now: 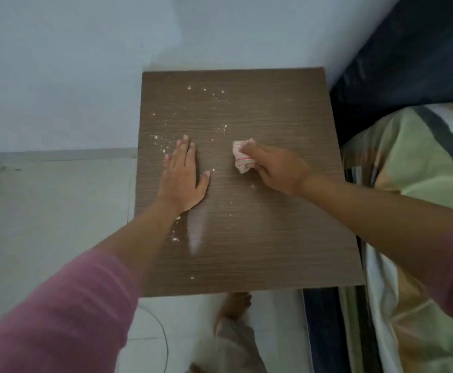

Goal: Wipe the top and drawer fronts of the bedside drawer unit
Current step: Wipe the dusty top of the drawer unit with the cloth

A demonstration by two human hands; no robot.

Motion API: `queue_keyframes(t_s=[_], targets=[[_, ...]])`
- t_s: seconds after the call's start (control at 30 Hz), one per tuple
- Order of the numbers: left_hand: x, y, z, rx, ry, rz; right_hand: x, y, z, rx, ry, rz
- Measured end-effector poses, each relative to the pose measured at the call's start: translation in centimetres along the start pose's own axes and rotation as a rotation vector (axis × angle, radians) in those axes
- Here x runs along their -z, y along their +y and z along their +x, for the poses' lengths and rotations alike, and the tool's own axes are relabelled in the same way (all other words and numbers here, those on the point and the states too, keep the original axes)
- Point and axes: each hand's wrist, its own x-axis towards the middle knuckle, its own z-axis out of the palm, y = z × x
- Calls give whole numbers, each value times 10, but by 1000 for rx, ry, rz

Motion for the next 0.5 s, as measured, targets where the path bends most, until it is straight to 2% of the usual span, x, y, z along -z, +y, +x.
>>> queue_keyframes(t_s=[0.17,0.3,0.5], targets=[[-4,-9,61,19,1,58,20,42,83,6,50,-13],[-11,-13,76,30,10,103,21,65,137,31,98,0],[-8,-15,77,42,-47,66,18,85,191,160,-11,-128]])
